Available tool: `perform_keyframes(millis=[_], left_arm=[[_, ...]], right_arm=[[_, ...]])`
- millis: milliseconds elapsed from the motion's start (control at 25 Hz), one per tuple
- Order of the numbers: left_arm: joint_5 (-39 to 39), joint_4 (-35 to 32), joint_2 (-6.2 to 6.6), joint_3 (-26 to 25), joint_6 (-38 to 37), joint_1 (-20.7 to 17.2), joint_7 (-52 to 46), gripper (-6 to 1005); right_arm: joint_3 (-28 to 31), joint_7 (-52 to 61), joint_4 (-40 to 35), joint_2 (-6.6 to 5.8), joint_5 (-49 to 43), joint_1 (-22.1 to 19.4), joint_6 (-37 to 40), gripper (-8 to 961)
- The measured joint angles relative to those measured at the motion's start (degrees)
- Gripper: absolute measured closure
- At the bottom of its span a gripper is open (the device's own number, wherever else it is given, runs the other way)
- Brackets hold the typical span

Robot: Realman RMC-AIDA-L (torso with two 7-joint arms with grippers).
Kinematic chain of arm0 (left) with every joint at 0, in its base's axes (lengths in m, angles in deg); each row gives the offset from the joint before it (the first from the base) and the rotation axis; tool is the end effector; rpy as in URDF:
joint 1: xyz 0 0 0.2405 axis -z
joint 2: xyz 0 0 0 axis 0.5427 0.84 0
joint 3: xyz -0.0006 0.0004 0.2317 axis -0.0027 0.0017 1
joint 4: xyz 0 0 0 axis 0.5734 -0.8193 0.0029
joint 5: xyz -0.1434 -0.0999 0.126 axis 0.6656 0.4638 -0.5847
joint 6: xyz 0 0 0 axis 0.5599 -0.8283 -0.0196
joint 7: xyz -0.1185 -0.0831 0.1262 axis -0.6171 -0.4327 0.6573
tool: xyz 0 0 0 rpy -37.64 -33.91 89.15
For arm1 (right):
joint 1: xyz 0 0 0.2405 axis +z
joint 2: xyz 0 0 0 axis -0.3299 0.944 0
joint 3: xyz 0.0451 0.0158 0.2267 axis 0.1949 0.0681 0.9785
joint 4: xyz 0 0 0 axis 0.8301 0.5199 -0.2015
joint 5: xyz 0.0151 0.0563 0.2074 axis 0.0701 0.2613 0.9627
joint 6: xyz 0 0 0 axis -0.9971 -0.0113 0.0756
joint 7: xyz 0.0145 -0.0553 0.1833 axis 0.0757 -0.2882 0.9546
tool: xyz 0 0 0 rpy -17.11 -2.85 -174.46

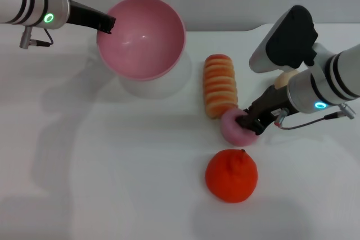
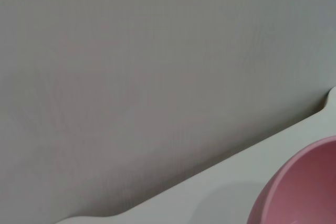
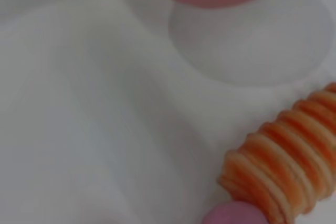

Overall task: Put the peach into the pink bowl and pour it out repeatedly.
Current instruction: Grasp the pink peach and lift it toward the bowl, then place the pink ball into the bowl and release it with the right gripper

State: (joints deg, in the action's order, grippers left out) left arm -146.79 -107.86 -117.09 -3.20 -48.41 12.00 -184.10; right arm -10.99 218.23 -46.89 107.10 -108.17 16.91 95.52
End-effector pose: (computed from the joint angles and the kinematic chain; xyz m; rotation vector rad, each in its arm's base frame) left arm -0.1859 0.4807 -0.0005 -2.2410 -0.8789 -0.0064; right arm 0.1920 0.3857 -0.0919 -2.6668 0.6230 -0.3466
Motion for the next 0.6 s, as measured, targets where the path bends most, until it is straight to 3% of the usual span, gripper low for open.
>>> perform_keyframes(millis=[120, 160, 200, 400, 600], left_arm=[[0.0, 0.0, 0.0, 0.0, 0.0, 0.0, 0.0, 966], [0.0, 0.0, 0.0, 0.0, -0.2, 0.1, 0.0, 966], [0.0, 0.0, 0.01, 0.0, -0.6, 0.1, 0.0, 966], [0.0, -0.1, -0.13, 1.0, -2.6, 0.4, 0.0, 966], [0.4, -0.4, -0.3, 3.3, -3.5, 0.5, -0.6, 966]], right_arm=[[0.3, 0.0, -5.4, -0.01, 0.0, -1.6, 2.5, 791], [0.4, 0.0, -12.3, -0.01, 0.0, -3.5, 5.2, 806], [0.4, 0.0, -12.3, -0.01, 0.0, -3.5, 5.2, 820], [2.1, -0.1, -29.2, 0.21, 0.0, -8.3, 8.2, 884], [3.6, -0.6, -38.4, 0.39, 0.0, -9.2, 8.8, 912]])
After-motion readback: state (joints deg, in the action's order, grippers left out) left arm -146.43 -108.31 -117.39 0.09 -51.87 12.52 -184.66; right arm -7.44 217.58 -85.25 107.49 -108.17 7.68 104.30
